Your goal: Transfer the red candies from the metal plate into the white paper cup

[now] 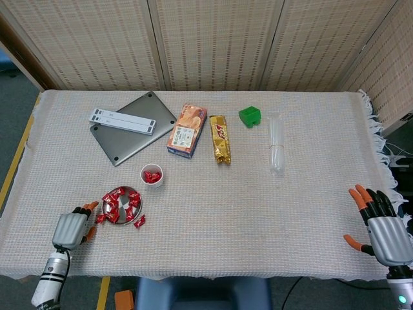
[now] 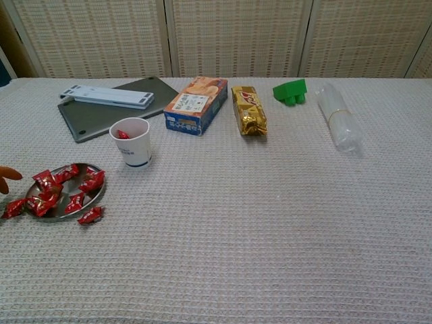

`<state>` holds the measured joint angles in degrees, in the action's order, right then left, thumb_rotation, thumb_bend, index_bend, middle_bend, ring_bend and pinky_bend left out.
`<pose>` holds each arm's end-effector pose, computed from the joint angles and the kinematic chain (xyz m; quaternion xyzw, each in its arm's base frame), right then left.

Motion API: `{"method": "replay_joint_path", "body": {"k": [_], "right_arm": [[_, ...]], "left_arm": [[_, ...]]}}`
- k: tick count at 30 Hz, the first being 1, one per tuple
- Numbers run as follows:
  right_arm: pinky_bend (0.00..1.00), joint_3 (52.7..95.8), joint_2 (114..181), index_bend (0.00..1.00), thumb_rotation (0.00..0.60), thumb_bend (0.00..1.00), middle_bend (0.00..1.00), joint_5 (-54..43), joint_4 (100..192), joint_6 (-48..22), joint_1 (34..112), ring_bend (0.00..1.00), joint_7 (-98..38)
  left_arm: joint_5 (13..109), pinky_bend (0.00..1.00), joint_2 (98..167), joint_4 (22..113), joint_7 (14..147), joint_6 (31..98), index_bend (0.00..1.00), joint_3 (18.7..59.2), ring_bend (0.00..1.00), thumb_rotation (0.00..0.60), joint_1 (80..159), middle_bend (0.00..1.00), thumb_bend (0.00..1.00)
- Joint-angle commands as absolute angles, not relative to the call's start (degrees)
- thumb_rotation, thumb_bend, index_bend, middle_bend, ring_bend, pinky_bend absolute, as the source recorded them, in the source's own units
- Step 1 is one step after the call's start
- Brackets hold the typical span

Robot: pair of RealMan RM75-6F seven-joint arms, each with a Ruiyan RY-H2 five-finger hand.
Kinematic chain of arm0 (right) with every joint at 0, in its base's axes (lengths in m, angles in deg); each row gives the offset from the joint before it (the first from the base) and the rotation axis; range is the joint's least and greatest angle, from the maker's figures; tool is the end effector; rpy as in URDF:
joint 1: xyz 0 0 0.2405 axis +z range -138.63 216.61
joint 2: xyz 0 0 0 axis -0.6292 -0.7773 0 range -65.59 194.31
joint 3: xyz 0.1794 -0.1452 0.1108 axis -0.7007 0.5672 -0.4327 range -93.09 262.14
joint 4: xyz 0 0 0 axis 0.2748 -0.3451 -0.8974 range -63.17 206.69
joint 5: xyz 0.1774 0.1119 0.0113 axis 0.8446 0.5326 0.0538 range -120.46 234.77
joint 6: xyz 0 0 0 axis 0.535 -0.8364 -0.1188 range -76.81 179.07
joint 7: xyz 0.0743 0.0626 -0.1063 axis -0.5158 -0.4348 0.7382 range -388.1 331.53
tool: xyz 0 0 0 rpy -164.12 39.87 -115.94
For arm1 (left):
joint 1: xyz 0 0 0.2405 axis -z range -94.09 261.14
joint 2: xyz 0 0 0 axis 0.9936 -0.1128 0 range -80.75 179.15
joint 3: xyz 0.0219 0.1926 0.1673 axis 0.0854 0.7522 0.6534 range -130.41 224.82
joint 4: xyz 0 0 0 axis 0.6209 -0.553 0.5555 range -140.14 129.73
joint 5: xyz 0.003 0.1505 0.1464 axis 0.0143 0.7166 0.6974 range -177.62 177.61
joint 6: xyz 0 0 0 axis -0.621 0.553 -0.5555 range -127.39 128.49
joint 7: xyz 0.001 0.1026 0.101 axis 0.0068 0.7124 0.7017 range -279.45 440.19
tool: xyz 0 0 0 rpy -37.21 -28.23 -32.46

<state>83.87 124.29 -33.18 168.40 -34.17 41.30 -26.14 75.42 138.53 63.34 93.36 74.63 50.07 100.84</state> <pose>-0.3020 -0.1583 0.1663 0.6220 -0.3833 0.3691 0.5744 -0.3284 0.2311 0.0191 -0.6845 -0.3689 -0.2759 0.5650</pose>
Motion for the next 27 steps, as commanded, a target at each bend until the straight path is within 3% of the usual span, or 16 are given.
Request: {"method": "replay_joint_path", "body": {"k": [1,16,22,27], "right_arm": [[0.00,83.92,124.30,0.00,0.600,0.06,0.00,-33.24,168.42,-34.10,41.34,0.00,-26.08],[0.00,83.93,123.98,0.00,0.600,0.06,0.00,-33.20,168.44,-34.48,41.17,0.00,-26.68],[0.00,83.94,123.87,0.00,0.600,0.06,0.00,-33.18,168.43,-34.55,41.12,0.00,-26.84],[0.00,83.96,123.72,0.00,0.600,0.06,0.00,-33.10,168.43,-34.68,41.00,0.00,-26.97]], "left_arm": [[75.58,0.96,138.92,63.23,93.54,73.75,0.15,50.10,0.31,0.600,100.69,0.26,0.36],[80.19,0.96,142.05,63.44,93.46,73.81,0.15,49.35,0.33,0.600,100.85,0.26,0.35],[80.58,0.97,142.83,63.16,94.19,73.83,0.19,49.05,0.37,0.600,100.79,0.29,0.35],[81.41,0.99,144.23,61.48,94.18,75.31,0.29,48.53,0.45,0.600,100.22,0.38,0.35]]}}
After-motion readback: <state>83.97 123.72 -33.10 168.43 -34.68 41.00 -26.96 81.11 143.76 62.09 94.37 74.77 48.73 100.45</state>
